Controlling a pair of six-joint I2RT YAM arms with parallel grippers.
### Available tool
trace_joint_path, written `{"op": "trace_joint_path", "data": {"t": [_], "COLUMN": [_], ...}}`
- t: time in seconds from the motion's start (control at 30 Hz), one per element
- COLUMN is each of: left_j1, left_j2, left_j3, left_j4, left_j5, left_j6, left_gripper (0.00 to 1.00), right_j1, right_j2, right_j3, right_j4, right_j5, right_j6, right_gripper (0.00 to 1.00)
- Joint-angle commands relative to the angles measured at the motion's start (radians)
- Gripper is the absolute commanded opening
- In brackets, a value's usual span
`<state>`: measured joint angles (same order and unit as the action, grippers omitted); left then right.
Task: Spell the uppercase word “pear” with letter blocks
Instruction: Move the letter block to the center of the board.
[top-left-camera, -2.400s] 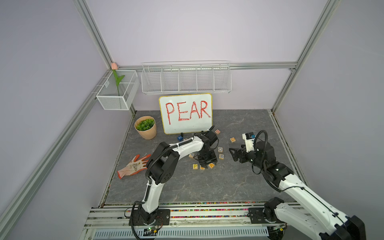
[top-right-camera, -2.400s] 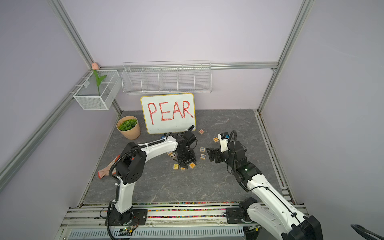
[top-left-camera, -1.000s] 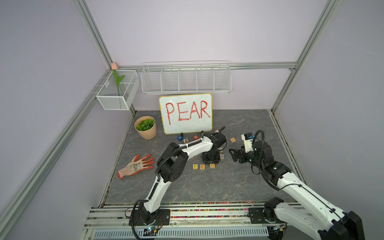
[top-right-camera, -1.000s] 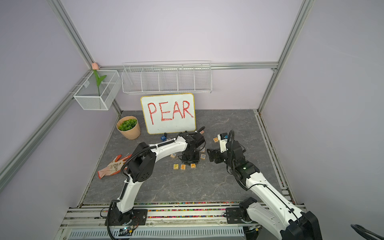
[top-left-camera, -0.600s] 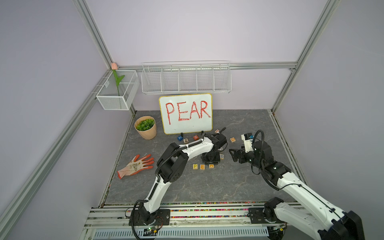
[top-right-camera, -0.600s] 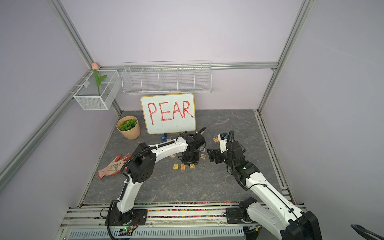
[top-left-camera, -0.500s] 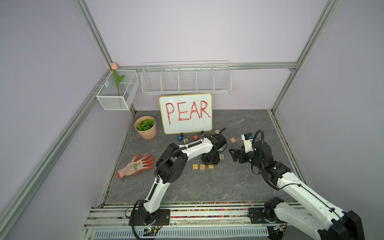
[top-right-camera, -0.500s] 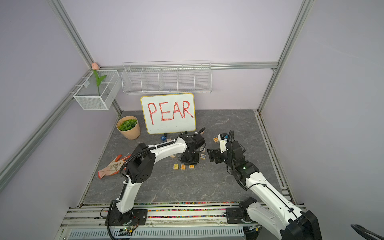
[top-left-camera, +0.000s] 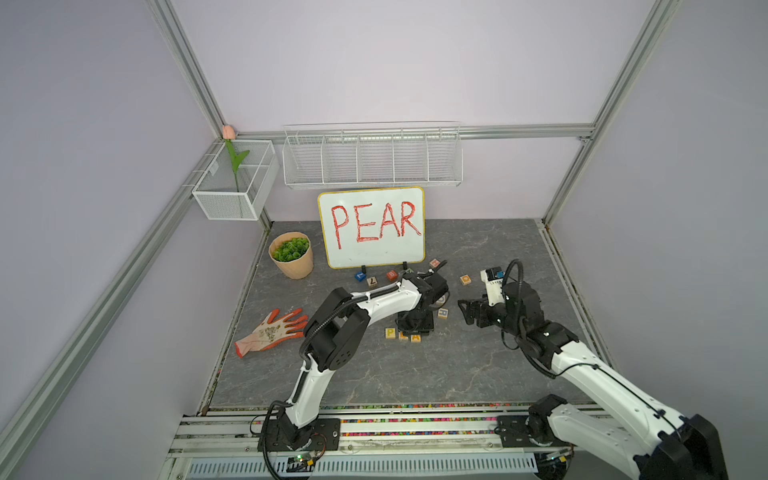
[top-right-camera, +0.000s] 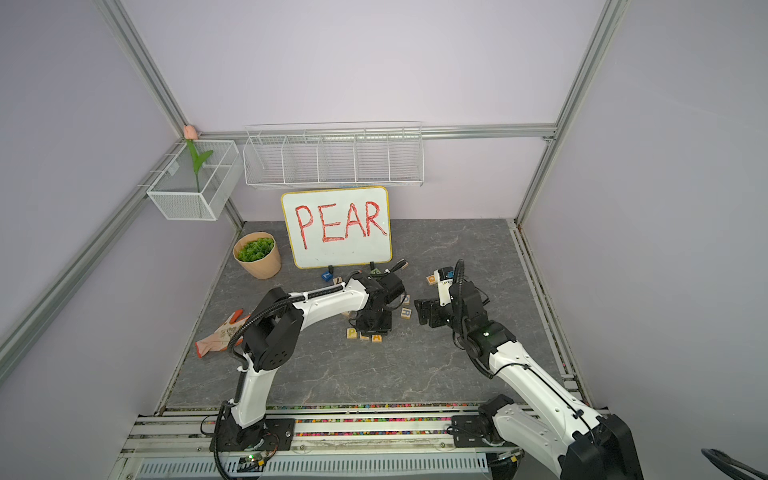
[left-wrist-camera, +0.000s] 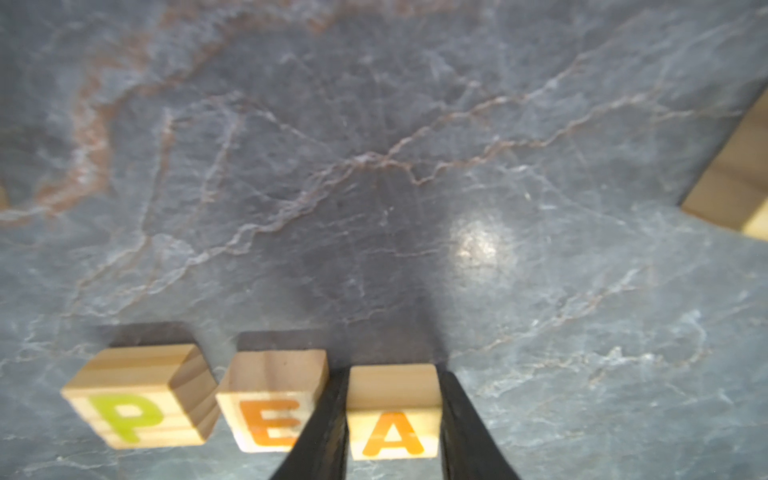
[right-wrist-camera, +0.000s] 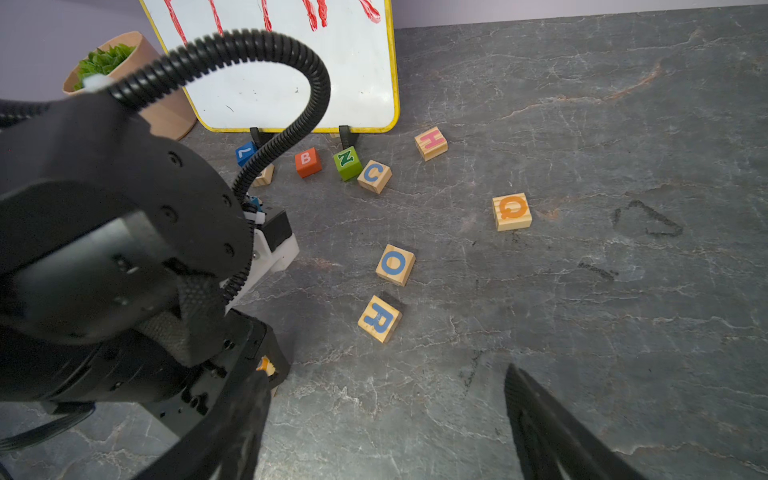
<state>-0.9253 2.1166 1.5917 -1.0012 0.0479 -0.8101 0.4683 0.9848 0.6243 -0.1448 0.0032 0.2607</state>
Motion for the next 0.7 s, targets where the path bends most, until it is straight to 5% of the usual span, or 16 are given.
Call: {"op": "trace_joint_path", "data": {"t": [0.0, 0.67], "left_j1": [-0.004, 0.002], "left_j2": [-0.025, -0.025], "left_j3": [0.001, 0.031], "left_j4": [0.008, 0.019], "left_j5": [-0.045, -0.074], "left_j6": [-0.007, 0.002], "left_gripper": [0.35, 0.42], "right_j1": [0.005, 0.006], "right_j2": [0.003, 0.023], "right_j3": [0.02, 0.029], "right_j4": [-0.008, -0.012], "right_j5": [0.007, 0.008], "right_j6": [-0.02, -0.027], "right_gripper": [0.9, 0.9]}}
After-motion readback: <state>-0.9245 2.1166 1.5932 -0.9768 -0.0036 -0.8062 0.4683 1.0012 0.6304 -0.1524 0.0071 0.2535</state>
